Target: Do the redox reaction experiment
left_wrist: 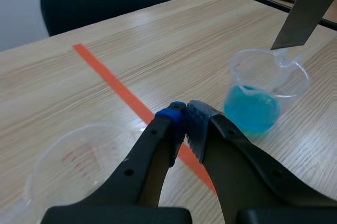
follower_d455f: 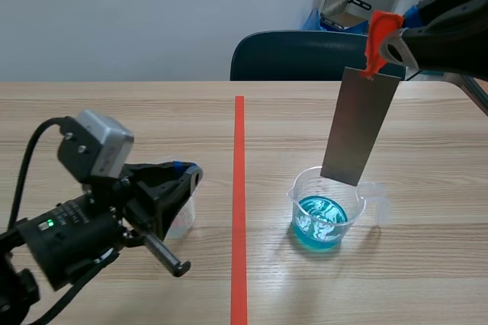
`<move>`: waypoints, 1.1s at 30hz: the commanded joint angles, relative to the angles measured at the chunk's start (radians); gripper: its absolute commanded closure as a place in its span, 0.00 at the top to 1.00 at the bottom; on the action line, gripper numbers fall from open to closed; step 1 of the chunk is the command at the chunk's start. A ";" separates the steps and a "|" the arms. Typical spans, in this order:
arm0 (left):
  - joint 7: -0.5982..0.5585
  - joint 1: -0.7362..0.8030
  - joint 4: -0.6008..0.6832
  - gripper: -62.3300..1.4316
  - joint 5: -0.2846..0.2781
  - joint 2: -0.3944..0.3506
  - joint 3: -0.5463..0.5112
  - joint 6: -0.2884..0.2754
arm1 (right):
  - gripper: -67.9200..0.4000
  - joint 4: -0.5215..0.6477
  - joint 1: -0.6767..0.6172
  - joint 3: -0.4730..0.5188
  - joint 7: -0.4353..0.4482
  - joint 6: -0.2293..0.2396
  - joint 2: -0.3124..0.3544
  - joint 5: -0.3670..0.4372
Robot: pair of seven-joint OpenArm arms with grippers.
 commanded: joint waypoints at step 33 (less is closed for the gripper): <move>0.013 -0.372 -0.320 0.06 0.072 0.255 0.326 0.042 | 0.02 0.000 0.014 0.007 0.022 0.016 0.008 0.007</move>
